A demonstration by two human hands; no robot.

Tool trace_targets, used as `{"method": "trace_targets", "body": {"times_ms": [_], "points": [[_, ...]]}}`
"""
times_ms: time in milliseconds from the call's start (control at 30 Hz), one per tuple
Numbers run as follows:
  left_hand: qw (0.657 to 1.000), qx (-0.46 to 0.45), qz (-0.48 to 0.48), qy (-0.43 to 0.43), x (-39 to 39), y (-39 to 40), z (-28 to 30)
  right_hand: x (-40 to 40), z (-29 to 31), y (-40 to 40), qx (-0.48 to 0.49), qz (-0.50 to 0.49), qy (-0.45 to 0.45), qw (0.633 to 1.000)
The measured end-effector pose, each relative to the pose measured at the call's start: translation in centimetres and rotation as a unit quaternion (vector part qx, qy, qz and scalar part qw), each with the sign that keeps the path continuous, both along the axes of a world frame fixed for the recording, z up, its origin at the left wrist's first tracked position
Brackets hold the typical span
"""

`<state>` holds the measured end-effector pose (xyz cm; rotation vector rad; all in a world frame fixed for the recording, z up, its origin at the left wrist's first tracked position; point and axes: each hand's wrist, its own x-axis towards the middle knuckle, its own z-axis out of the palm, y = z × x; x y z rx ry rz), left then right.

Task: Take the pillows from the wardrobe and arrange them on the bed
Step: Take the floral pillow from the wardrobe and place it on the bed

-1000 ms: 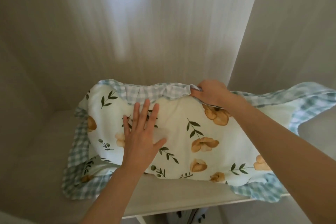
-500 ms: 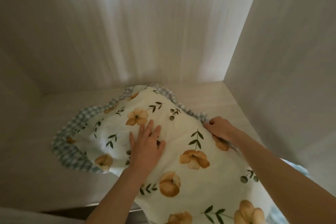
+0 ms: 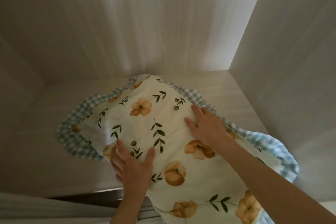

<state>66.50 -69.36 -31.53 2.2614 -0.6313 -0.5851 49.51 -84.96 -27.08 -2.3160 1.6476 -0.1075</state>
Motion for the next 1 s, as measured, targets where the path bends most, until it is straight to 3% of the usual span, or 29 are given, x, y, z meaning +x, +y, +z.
{"method": "trace_targets", "body": {"times_ms": [233,367,500,700,1000], "points": [[0.990,0.010,0.083,0.115,-0.5,0.0,-0.7,-0.4,-1.9,-0.2,0.005,-0.028,0.032,0.999],[0.985,0.036,0.121,0.121,-1.4,0.4,-0.4,-0.8,-1.9,-0.4,0.005,-0.006,0.029,1.000],[0.981,-0.050,0.127,0.136,-2.8,0.1,0.1,-1.3,-2.4,-0.7,-0.003,0.011,0.017,1.000],[0.974,-0.146,0.174,0.019,-6.0,-0.6,2.2,-3.1,-2.5,-2.1,0.016,0.034,-0.056,0.998],[0.939,-0.256,0.163,-0.161,-11.9,2.4,8.6,-7.1,1.2,0.6,0.030,0.031,-0.216,0.975]]}}
